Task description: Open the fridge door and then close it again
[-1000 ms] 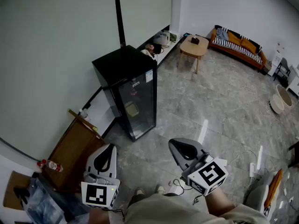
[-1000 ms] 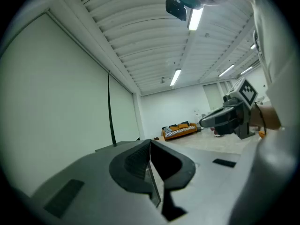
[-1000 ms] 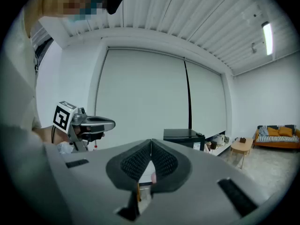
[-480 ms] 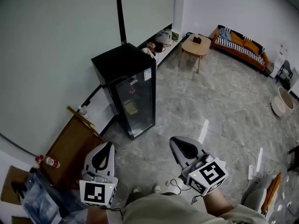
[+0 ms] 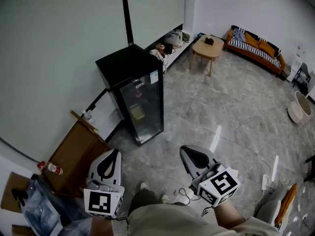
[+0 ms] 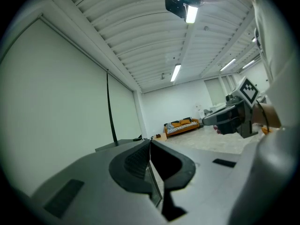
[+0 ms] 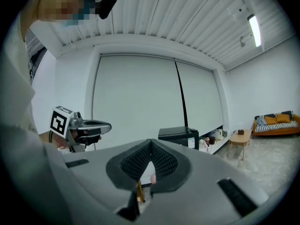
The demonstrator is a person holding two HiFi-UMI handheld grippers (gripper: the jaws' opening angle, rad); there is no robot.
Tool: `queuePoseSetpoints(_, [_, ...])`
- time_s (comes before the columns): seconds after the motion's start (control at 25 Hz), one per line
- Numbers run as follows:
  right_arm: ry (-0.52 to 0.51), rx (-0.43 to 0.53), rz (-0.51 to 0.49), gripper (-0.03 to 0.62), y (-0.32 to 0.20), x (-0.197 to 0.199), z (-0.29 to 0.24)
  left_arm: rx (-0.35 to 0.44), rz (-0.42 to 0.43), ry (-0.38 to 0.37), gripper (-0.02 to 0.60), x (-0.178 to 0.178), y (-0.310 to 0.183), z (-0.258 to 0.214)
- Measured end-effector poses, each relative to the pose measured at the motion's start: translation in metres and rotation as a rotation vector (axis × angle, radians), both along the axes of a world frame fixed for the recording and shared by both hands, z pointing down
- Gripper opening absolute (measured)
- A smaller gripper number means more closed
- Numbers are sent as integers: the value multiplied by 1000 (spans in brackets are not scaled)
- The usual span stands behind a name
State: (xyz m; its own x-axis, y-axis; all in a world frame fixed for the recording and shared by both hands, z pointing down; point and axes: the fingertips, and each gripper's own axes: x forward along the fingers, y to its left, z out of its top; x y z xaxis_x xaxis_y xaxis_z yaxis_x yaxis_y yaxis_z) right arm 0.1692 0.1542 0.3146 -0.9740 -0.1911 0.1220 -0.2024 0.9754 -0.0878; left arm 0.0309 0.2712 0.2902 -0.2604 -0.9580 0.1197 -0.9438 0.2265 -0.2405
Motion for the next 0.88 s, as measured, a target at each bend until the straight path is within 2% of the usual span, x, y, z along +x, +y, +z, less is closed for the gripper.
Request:
queuePoseSetpoints(0.48, [41,12,-40,-3,-4,-20,12,-10,18,12,8,-9,-15,8])
queuePoseSetpoints(0.88, [62,31,-71,-3,-8,-69,15,-5,19,13,8,-53,-26,10])
